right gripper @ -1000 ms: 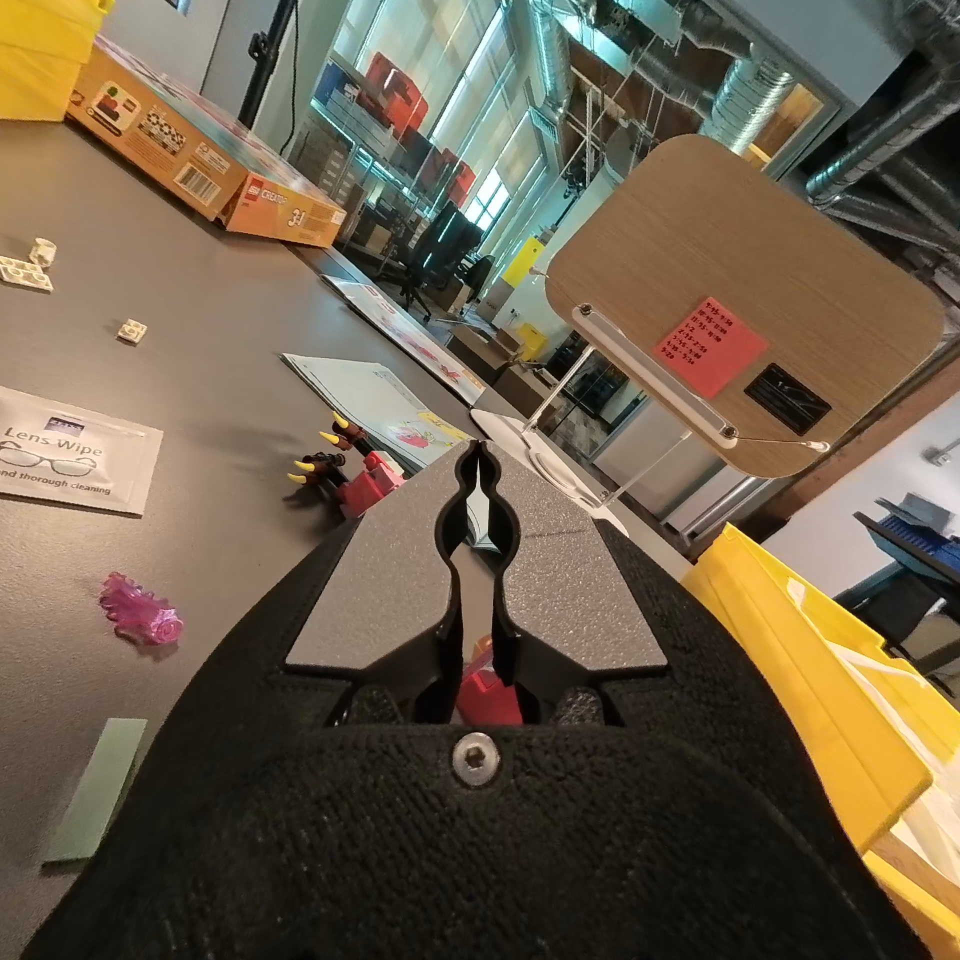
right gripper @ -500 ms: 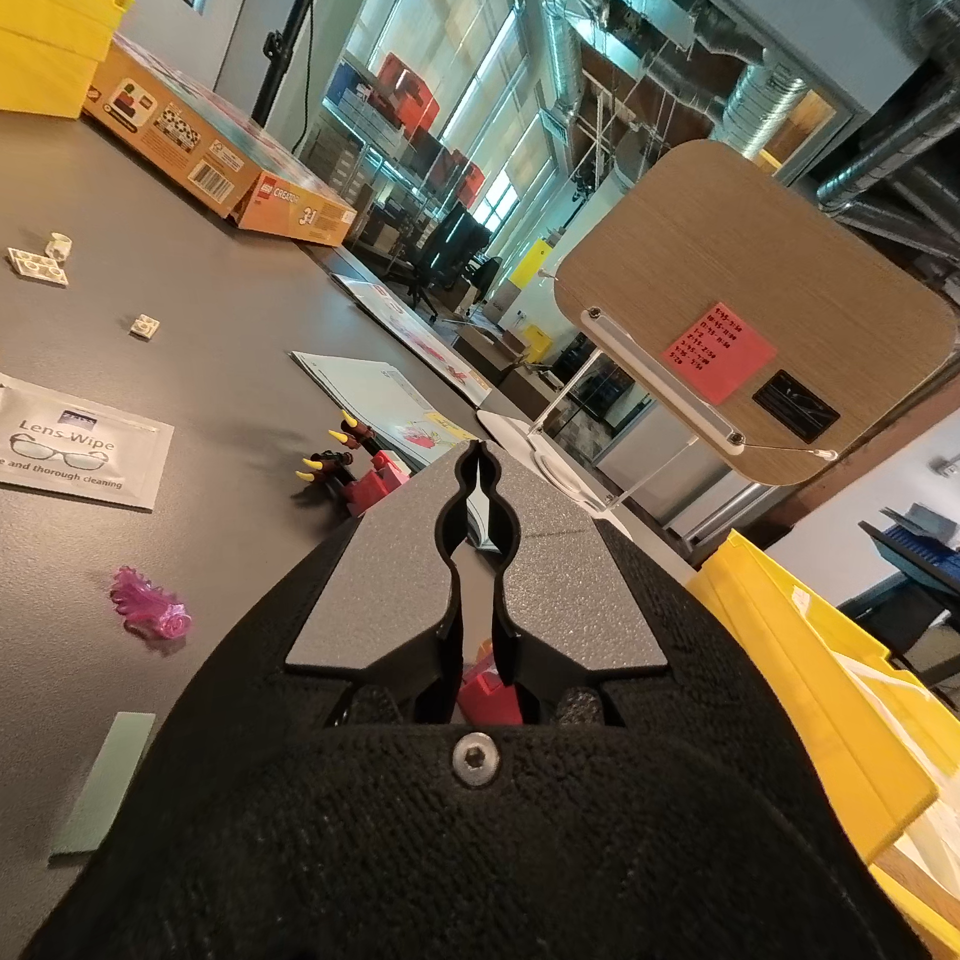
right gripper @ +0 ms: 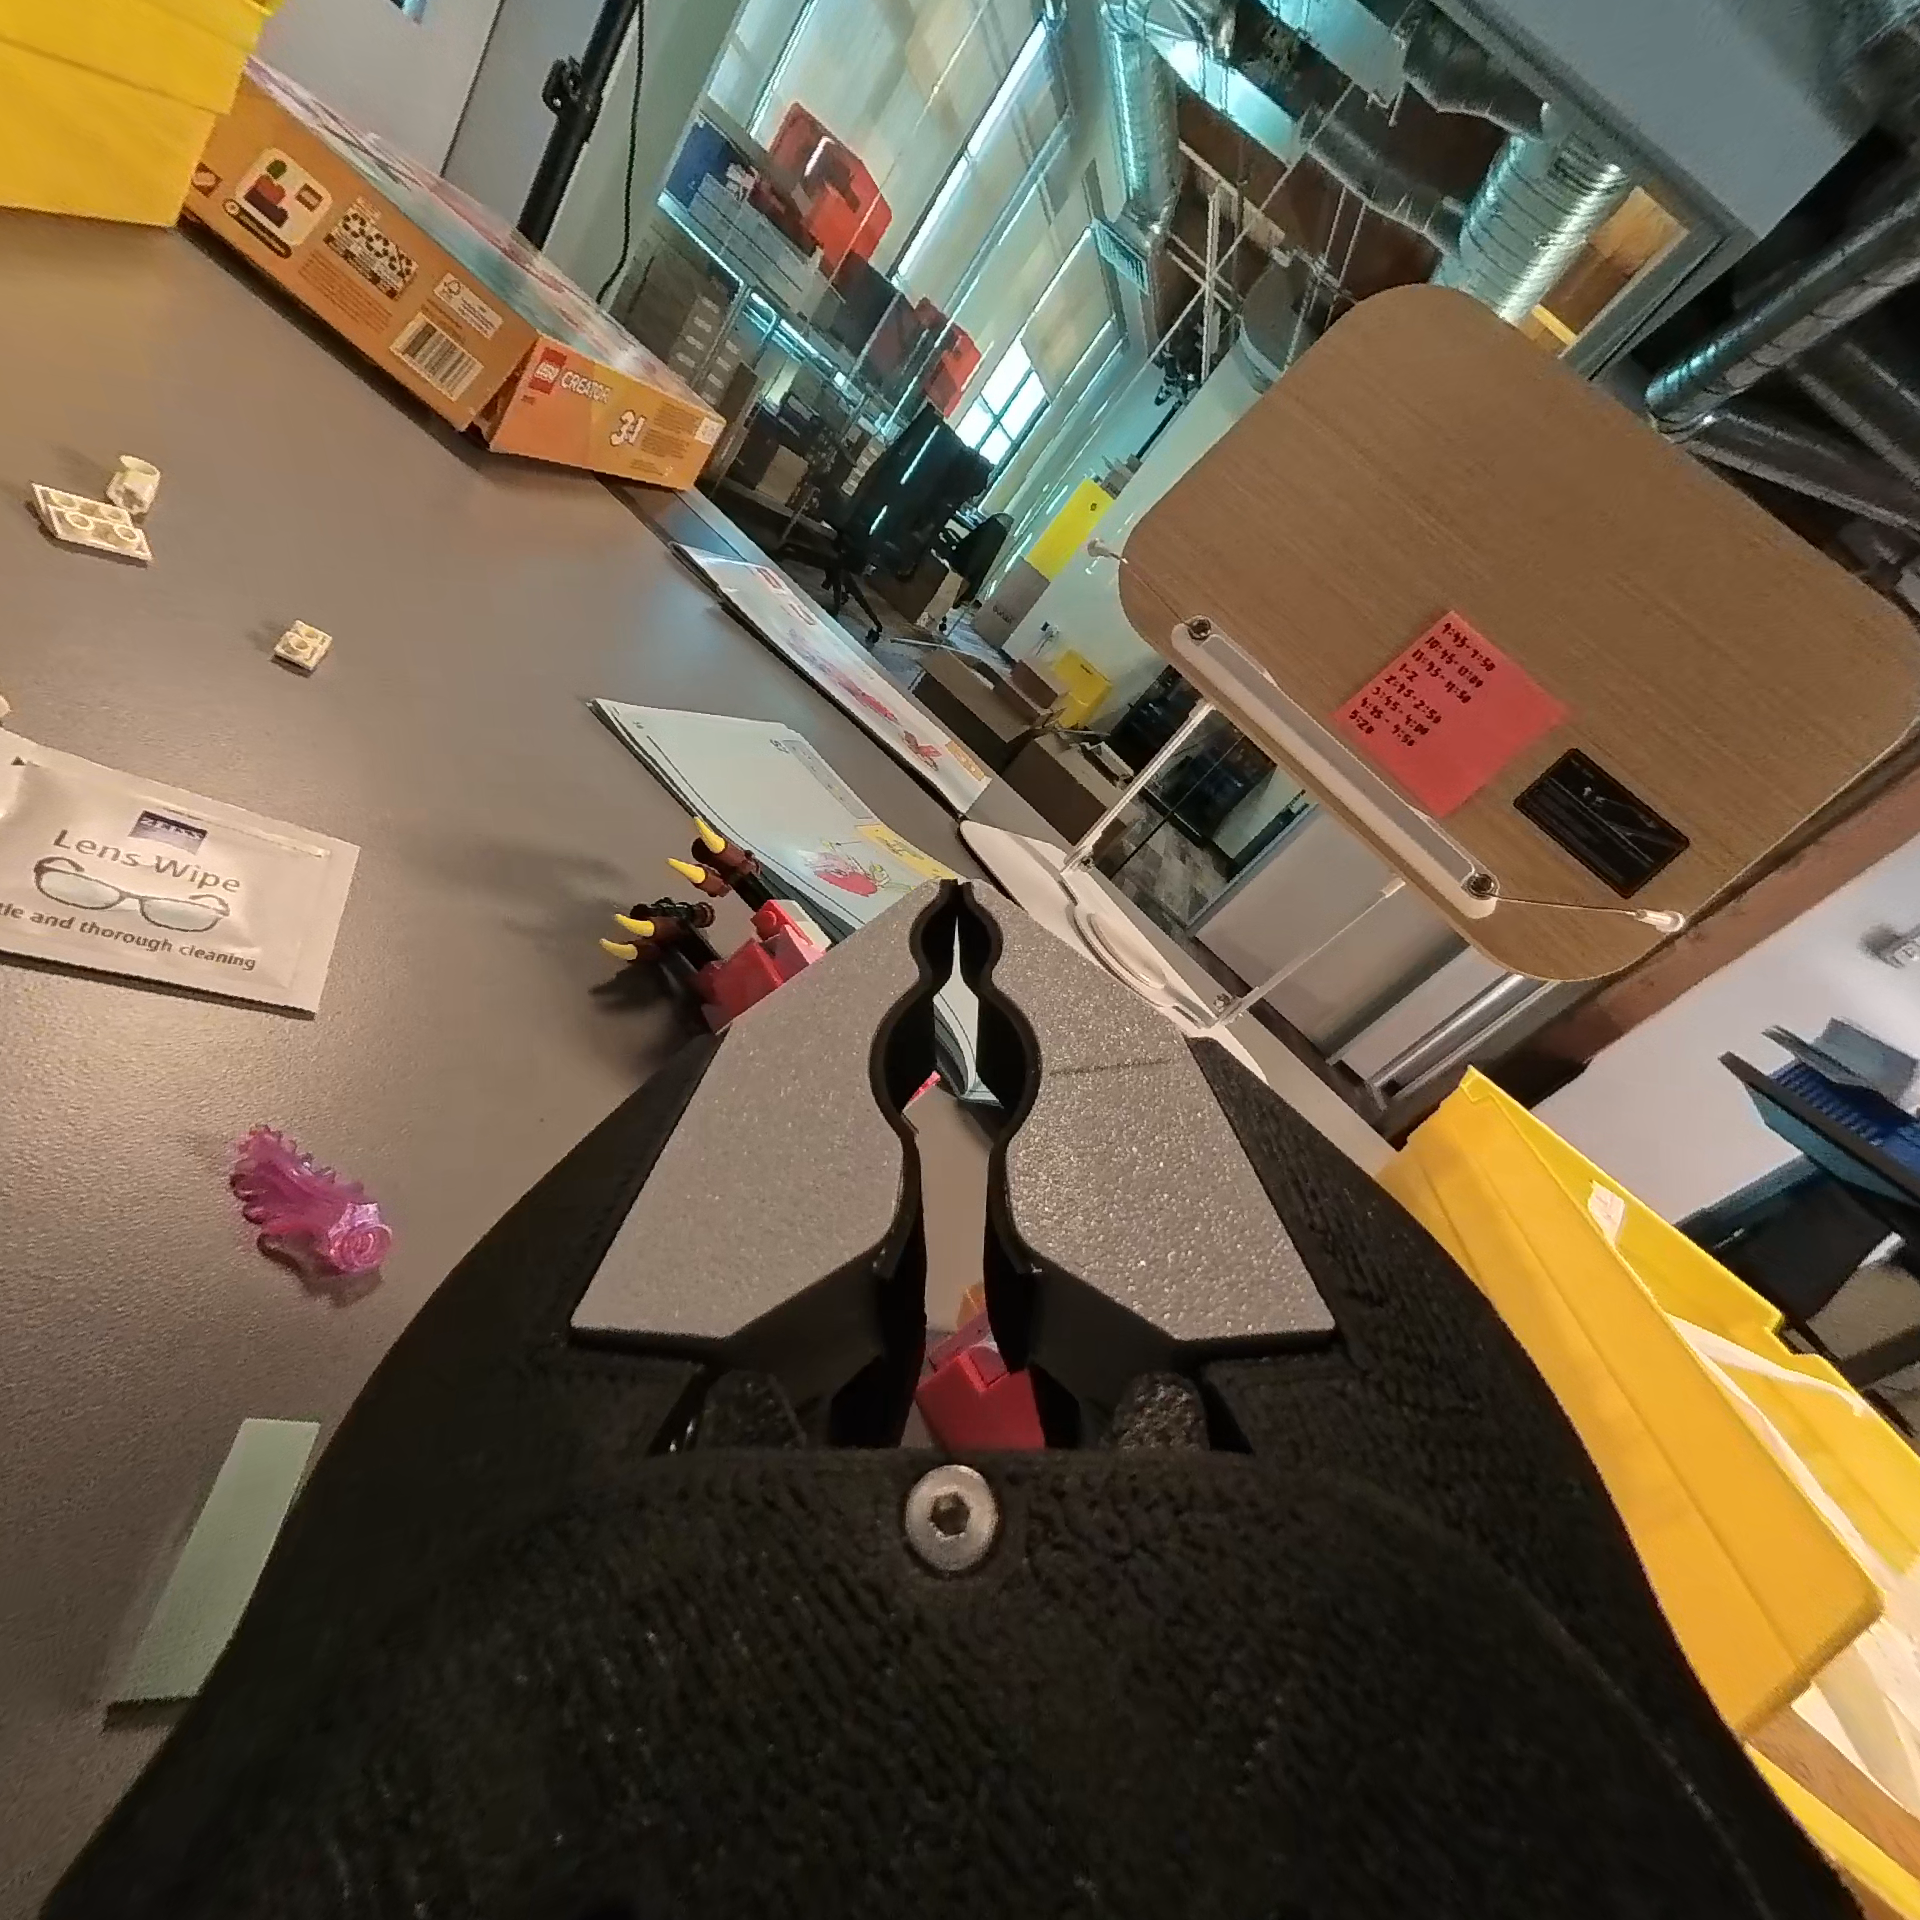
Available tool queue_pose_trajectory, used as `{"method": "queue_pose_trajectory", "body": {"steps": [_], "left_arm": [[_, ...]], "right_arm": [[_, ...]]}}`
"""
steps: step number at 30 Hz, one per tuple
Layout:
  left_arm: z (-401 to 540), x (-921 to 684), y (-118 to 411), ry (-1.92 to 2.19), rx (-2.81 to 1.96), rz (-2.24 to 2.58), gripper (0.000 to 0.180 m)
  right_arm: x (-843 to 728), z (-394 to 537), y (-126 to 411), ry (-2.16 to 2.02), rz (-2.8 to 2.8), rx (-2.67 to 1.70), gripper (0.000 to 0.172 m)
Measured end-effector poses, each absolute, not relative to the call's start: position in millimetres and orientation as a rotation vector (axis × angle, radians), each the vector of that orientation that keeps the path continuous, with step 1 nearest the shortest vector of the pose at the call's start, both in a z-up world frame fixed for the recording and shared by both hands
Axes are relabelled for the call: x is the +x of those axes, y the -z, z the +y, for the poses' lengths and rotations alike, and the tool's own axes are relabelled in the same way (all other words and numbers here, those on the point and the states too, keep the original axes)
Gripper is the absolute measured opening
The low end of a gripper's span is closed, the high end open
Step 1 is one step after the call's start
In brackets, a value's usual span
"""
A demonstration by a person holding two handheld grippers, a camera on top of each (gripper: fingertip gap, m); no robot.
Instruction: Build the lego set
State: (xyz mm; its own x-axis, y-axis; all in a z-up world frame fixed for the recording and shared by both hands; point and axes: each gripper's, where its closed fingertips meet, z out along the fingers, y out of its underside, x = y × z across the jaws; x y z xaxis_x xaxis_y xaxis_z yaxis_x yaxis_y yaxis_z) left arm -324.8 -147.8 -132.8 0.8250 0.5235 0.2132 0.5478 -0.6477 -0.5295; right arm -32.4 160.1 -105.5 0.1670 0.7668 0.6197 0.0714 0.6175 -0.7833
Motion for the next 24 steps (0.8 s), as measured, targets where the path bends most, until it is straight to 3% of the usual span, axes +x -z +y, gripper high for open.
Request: {"method": "queue_pose_trajectory", "body": {"steps": [19, 24], "left_arm": [[-182.7, -337.8, 124.4, -0.043, -2.494, -0.879, 0.042], [-208.9, -320.3, 140.3, -0.152, -2.745, -0.881, 0.042]], "right_arm": [[-32.9, 157.3, 106.5, -0.581, -1.344, -0.783, 0.000], [-32.9, 156.9, 106.7, -0.583, -1.346, -0.782, 0.000]]}}
